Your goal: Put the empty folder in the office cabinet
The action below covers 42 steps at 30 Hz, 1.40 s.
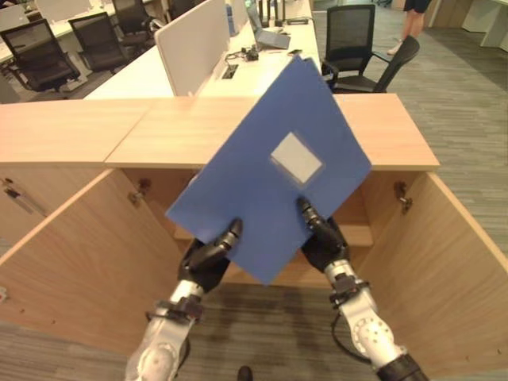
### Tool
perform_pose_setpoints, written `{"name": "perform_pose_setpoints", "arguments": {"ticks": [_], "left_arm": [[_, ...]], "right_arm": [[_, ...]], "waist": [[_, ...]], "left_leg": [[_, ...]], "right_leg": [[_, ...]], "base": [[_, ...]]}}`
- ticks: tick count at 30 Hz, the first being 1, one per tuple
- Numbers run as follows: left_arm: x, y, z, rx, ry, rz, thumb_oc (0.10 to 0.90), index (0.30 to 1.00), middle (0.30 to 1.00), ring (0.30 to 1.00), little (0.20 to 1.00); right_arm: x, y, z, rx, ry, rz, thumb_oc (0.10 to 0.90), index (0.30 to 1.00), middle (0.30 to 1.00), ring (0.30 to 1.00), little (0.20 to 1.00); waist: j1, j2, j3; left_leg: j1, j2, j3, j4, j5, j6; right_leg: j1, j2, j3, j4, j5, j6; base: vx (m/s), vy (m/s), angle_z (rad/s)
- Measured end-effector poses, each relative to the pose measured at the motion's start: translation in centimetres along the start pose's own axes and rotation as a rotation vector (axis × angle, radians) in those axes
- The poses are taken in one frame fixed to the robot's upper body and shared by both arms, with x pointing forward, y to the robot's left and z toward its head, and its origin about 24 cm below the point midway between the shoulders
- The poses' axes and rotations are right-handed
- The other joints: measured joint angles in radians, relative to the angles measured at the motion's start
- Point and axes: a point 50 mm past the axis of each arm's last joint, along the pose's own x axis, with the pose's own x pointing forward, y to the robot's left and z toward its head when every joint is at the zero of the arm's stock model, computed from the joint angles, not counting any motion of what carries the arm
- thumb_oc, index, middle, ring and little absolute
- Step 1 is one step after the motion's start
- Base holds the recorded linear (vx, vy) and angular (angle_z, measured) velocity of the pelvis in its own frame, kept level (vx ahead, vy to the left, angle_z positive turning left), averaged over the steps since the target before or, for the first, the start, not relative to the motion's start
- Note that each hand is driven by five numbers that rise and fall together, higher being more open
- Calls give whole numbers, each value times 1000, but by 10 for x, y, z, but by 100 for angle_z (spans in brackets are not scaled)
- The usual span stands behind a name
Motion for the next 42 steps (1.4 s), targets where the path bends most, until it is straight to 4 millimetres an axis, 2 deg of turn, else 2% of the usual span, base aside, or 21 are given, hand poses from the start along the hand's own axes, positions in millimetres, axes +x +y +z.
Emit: {"name": "perform_pose_setpoints", "arguments": {"ticks": [12, 13, 14, 16, 18, 20, 22, 24, 25, 27, 29, 31, 32, 34, 38, 42], "left_arm": [[-1, 2, -2, 2, 13, 7, 400, 300, 300, 300, 300], [-1, 2, -2, 4, 14, 7, 736, 804, 804, 804, 804], [-1, 2, -2, 9, 16, 8, 800, 900, 900, 900, 900], [-7, 11, -5, 68, 45, 52, 800, 900, 900, 900, 900], [-20, 29, -17, 132, 120, 137, 800, 900, 900, 900, 900], [-41, 58, -25, 265, 217, 283, 800, 900, 900, 900, 900], [-61, 86, -28, 400, 304, 411, 800, 900, 900, 900, 900], [-92, 112, -29, 503, 426, 527, 800, 900, 900, 900, 900], [-123, 129, -34, 599, 575, 608, 800, 900, 900, 900, 900], [-149, 136, -45, 644, 706, 646, 800, 900, 900, 900, 900], [-169, 139, -66, 671, 883, 637, 800, 900, 900, 900, 900], [-178, 137, -82, 691, 978, 591, 800, 900, 900, 900, 900], [-184, 136, -98, 686, 1057, 582, 800, 900, 900, 900, 900], [-196, 135, -108, 672, 1116, 601, 800, 900, 900, 900, 900], [-205, 134, -127, 673, 1231, 628, 800, 900, 900, 900, 900], [-208, 132, -133, 685, 1261, 637, 800, 900, 900, 900, 900]], "right_arm": [[-2, -3, 2, -22, 23, -2, 400, 300, 300, 300, 300], [-2, -3, 3, -24, 25, -3, 400, 300, 300, 300, 300], [-3, -4, 3, -30, 27, -3, 400, 300, 300, 300, 300], [-14, -15, 7, -70, 75, -28, 400, 300, 300, 300, 300], [-36, -36, 6, -140, 164, -103, 400, 300, 300, 300, 300], [-63, -67, 11, -269, 257, -232, 400, 300, 300, 300, 300], [-93, -87, 30, -417, 299, -347, 400, 300, 300, 300, 300], [-110, -101, 42, -491, 310, -436, 400, 300, 300, 300, 300], [-117, -108, 50, -545, 321, -482, 400, 300, 300, 300, 300], [-117, -108, 56, -602, 324, -483, 400, 300, 300, 300, 300], [-110, -103, 57, -651, 322, -451, 400, 300, 300, 300, 300], [-102, -96, 56, -694, 324, -404, 400, 300, 300, 300, 300], [-94, -88, 56, -752, 329, -345, 400, 300, 300, 300, 300], [-85, -79, 54, -811, 330, -265, 400, 300, 300, 300, 300], [-82, -76, 48, -861, 356, -227, 400, 300, 300, 300, 300], [-87, -85, 38, -838, 399, -258, 400, 300, 300, 300, 300]], "waist": [[-1, 0, 0], [-1, 0, 0], [-1, 0, 0], [-2, -4, -7], [-3, -6, -8], [-4, -10, -12], [-4, -10, -12], [-7, -10, -12], [-27, -8, -13], [-35, -4, -15], [-33, 3, -24], [-29, 9, -29], [-30, 16, -34], [-31, 19, -38], [-35, 24, -48], [-36, 17, -51]], "left_leg": [[-1, 0, -1, 0, 0, 0], [-1, 1, -1, 0, 0, 0], [-1, 1, -1, 0, 0, 0], [-1, 1, -3, 0, 0, 0], [-3, 3, -5, 0, 0, 0], [-11, 6, -11, 0, -1, 0], [-15, 7, -23, 0, -4, 5], [-19, 9, -23, -1, -4, 5], [-23, 10, -23, -1, -6, 7], [-27, 11, -20, -1, -6, 7], [-27, 10, -19, -1, -6, 7], [-29, 10, -20, -1, -5, 6], [-28, 8, -18, -1, -6, 6], [-28, 10, -19, -1, -6, 6], [-28, 10, -18, -1, -7, 5], [-26, 11, -19, 0, -4, 1]], "right_leg": [[0, 1, 0, 0, 0, 0], [0, 1, 0, 0, 0, 0], [0, 1, 0, 0, 0, 0], [0, 2, -1, 0, -7, 8], [0, 4, -3, 0, -7, 8], [-2, 6, -8, 0, -9, 6], [-2, 9, -21, 0, -11, 4], [-2, 11, -21, -1, -13, 1], [-5, 12, -21, -2, -13, 1], [-12, 11, -18, -7, -12, 1], [-18, 11, -18, -7, -12, 0], [-20, 10, -18, -7, -12, 0], [-19, 8, -17, -7, -12, 0], [-19, 10, -18, -7, -13, 1], [-19, 11, -17, -7, -13, 1], [-18, 13, -17, -7, -13, 0]], "base": [[0, 0, 0], [31, -33, 0], [33, -35, 1], [29, -30, 1], [23, -46, 2], [23, -51, 11], [24, -34, 15], [0, 0, 0], [0, 0, 0], [-10, -13, -4], [0, 0, 0], [0, 0, 0], [0, 0, 0], [0, 0, 0], [5, -18, 0], [10, -31, 0]]}}
